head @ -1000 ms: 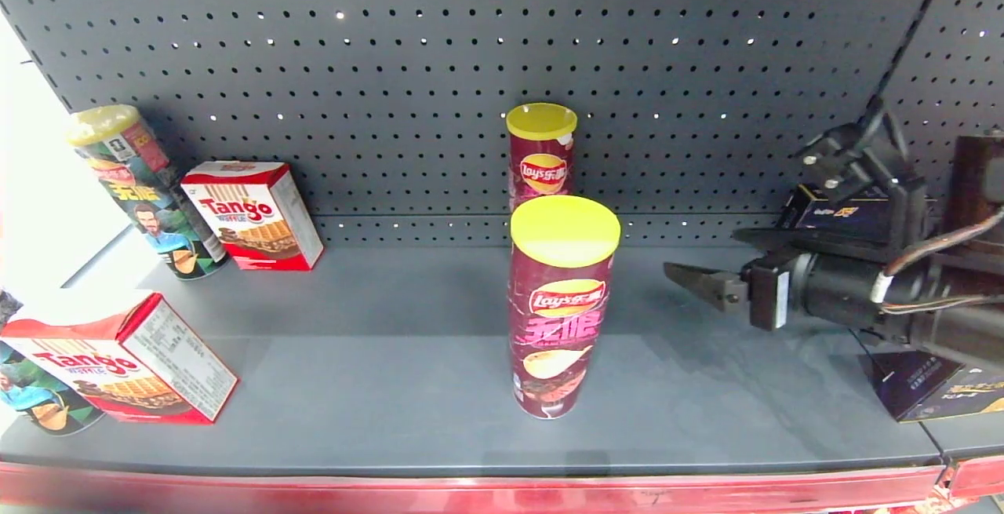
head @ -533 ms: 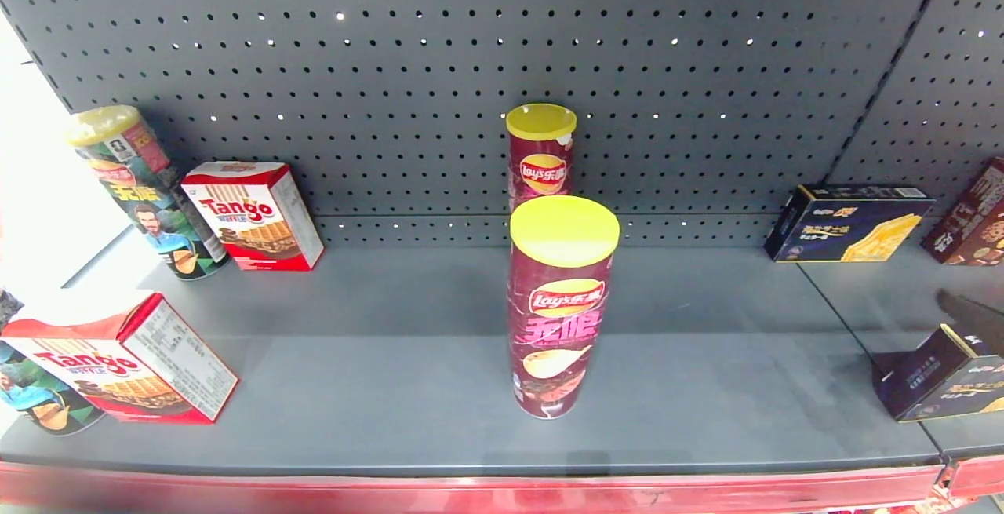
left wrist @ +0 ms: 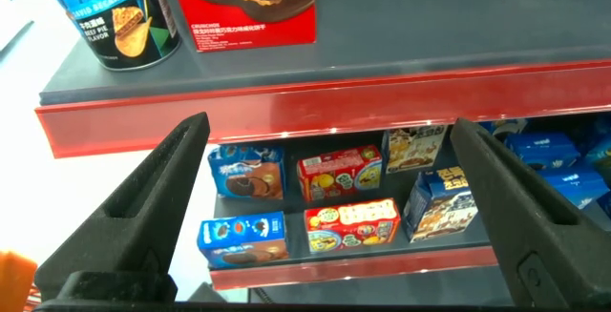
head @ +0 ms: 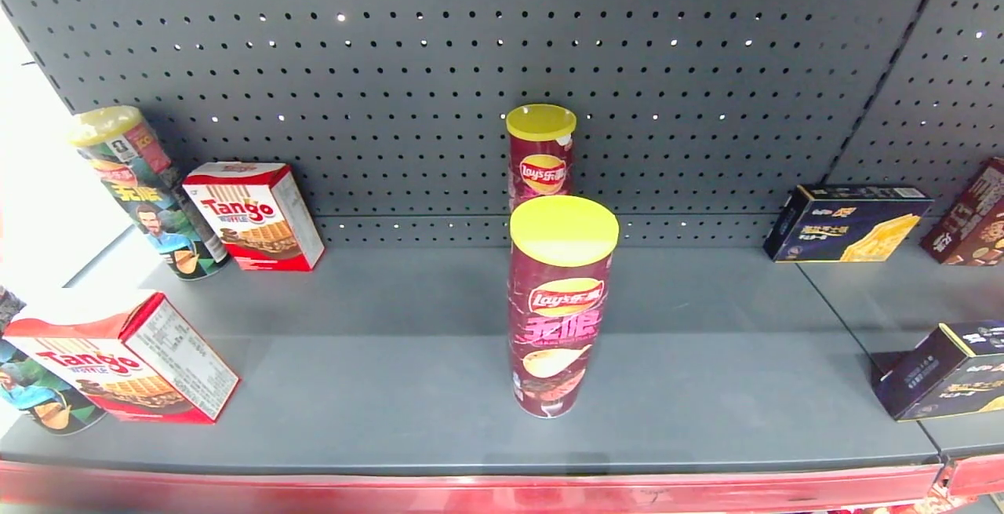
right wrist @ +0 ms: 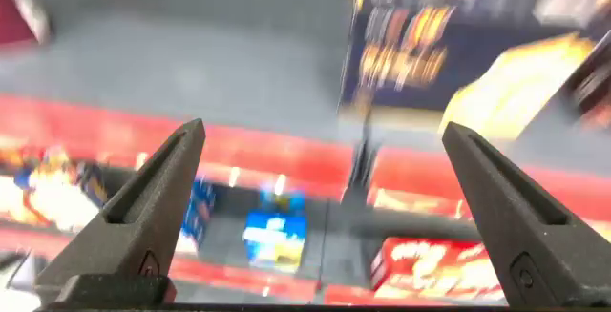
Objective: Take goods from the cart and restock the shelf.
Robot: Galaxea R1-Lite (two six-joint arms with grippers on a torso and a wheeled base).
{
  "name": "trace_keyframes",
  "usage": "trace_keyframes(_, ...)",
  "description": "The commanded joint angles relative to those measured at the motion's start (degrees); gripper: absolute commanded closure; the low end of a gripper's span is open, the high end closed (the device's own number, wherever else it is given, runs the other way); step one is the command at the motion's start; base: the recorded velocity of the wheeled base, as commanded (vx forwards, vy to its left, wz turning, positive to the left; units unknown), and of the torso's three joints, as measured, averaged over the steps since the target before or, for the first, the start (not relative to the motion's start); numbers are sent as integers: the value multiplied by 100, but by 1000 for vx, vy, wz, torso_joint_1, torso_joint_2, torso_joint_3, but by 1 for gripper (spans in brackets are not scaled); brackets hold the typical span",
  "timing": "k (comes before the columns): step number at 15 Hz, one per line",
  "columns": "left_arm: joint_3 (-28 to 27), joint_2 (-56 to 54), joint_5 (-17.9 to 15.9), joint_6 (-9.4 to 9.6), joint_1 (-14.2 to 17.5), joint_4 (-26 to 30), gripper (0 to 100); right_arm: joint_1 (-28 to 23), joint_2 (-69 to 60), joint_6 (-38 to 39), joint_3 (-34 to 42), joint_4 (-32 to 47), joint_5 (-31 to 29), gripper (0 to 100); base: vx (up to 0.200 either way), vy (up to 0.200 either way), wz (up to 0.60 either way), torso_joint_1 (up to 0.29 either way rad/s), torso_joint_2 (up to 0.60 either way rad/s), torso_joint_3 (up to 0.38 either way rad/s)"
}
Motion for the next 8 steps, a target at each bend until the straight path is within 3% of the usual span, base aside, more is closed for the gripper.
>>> trace_keyframes(1, 7, 2, 0, 4, 1, -2, 0, -24, -496, 21, 498, 111, 293, 0, 0, 0, 0, 0, 0, 0)
trace_keyframes(3, 7, 11, 0, 4, 1, -2, 0, -51, -487, 3, 454, 216, 917, 0, 0, 0, 0, 0, 0, 0)
trace_keyframes(4, 7, 2, 0, 4, 1, -2, 0, -42, -487, 21, 454, 216, 864, 0, 0, 0, 0, 0, 0, 0)
trace_keyframes(8, 7, 2, 0, -14, 1, -2, 0, -138, -487, 214, 507, 146, -1078, 0, 0, 0, 0, 0, 0, 0)
